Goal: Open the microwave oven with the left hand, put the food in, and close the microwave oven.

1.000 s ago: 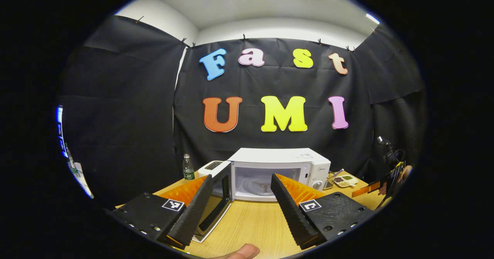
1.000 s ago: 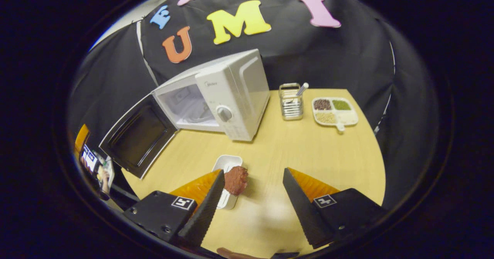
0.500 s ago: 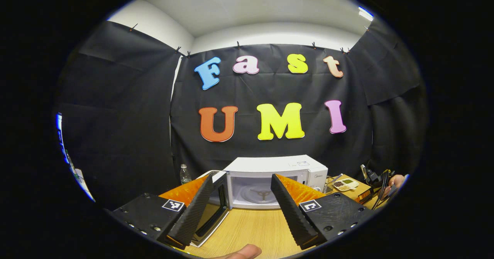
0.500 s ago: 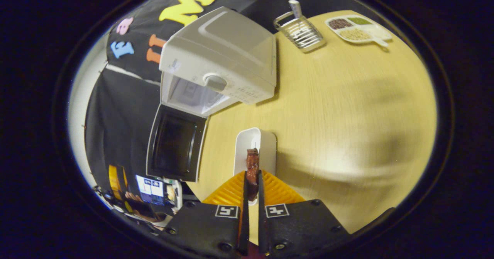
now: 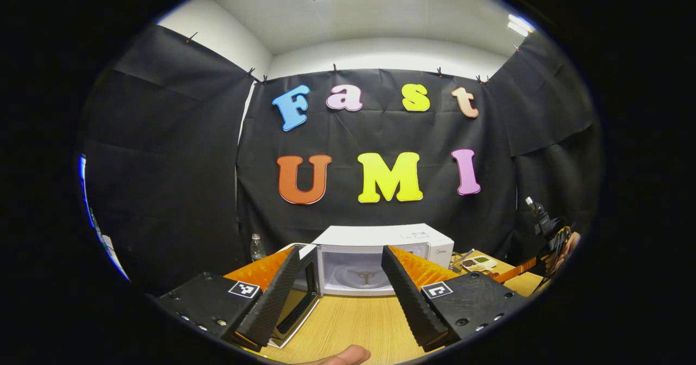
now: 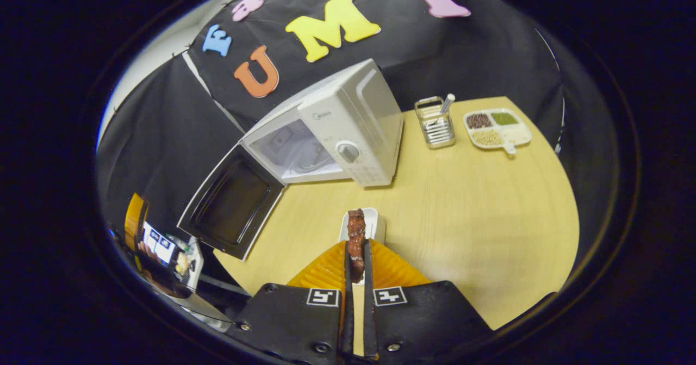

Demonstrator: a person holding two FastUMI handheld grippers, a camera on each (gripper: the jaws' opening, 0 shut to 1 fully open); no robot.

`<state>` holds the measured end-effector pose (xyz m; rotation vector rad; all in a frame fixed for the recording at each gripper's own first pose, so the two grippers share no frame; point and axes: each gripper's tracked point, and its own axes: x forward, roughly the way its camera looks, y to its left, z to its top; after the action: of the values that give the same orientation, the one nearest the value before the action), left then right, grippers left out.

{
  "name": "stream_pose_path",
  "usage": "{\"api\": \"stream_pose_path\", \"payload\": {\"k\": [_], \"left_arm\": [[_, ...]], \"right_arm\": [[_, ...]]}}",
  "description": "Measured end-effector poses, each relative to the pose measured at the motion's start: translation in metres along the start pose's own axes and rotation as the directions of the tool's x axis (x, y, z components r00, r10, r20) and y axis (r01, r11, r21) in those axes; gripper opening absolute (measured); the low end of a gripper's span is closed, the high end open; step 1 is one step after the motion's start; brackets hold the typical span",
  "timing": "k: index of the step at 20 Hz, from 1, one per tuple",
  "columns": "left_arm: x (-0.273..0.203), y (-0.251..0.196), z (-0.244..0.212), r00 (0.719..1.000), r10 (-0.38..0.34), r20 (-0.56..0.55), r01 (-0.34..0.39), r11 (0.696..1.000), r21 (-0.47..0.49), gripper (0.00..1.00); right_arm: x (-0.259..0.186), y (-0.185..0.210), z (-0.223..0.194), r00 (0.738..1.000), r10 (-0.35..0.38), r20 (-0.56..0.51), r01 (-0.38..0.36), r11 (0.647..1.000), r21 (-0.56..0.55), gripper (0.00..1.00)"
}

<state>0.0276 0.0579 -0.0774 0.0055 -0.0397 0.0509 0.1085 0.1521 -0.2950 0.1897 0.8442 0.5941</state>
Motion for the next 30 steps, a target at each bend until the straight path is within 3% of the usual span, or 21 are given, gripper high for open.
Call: {"api": "stream_pose_path", "payload": {"k": [4,7,10,12,19,20,21,24,25,26,29,30], "left_arm": [[-0.004,0.009,-0.011,0.999,-0.005,-0.034,0.005,1.000,-0.005,0.92],[-0.007,0.016,-0.025,0.998,-0.011,-0.069,0.011,1.000,-0.010,0.92],[-0.012,0.030,-0.035,0.996,-0.004,-0.089,0.003,1.000,-0.008,0.92],[-0.015,0.035,-0.039,0.996,-0.008,-0.094,0.007,1.000,-0.014,0.92],[-0.026,0.056,-0.038,0.998,-0.007,-0.067,0.006,1.000,-0.021,0.92],[-0.026,0.058,-0.039,0.998,-0.008,-0.065,0.007,1.000,-0.022,0.82],[-0.027,0.059,-0.037,0.998,-0.009,-0.061,0.008,1.000,-0.025,0.92],[-0.029,0.062,-0.036,0.999,-0.016,-0.051,0.014,0.999,-0.030,0.92],[-0.029,0.062,-0.036,0.999,-0.017,-0.048,0.015,0.999,-0.034,0.82],[-0.030,0.062,-0.036,0.999,-0.020,-0.047,0.018,0.999,-0.039,0.92],[-0.030,0.060,-0.036,0.999,-0.034,-0.036,0.032,0.998,-0.054,0.92],[-0.031,0.060,-0.040,0.998,-0.038,-0.044,0.036,0.998,-0.055,0.92]], "right_arm": [[-0.046,0.017,0.019,0.969,-0.140,0.204,0.168,0.978,-0.125,0.10],[-0.074,0.039,0.035,0.917,-0.192,0.350,0.268,0.946,-0.184,0.11],[-0.087,0.077,0.047,0.850,-0.205,0.485,0.364,0.894,-0.260,0.11],[-0.088,0.102,0.045,0.829,-0.190,0.527,0.386,0.875,-0.292,0.11],[-0.028,0.159,0.046,0.847,-0.143,0.512,0.341,0.885,-0.317,0.11],[-0.014,0.164,0.048,0.851,-0.143,0.506,0.335,0.890,-0.311,0.11],[-0.002,0.167,0.050,0.853,-0.146,0.500,0.329,0.895,-0.300,0.11],[0.041,0.175,0.059,0.855,-0.166,0.492,0.323,0.911,-0.255,0.11],[0.056,0.178,0.061,0.857,-0.169,0.488,0.319,0.916,-0.242,0.11],[0.072,0.181,0.064,0.858,-0.172,0.484,0.315,0.921,-0.230,0.11],[0.119,0.194,0.073,0.867,-0.173,0.468,0.292,0.936,-0.195,0.11],[0.135,0.196,0.076,0.869,-0.180,0.461,0.292,0.938,-0.185,0.04]]}}
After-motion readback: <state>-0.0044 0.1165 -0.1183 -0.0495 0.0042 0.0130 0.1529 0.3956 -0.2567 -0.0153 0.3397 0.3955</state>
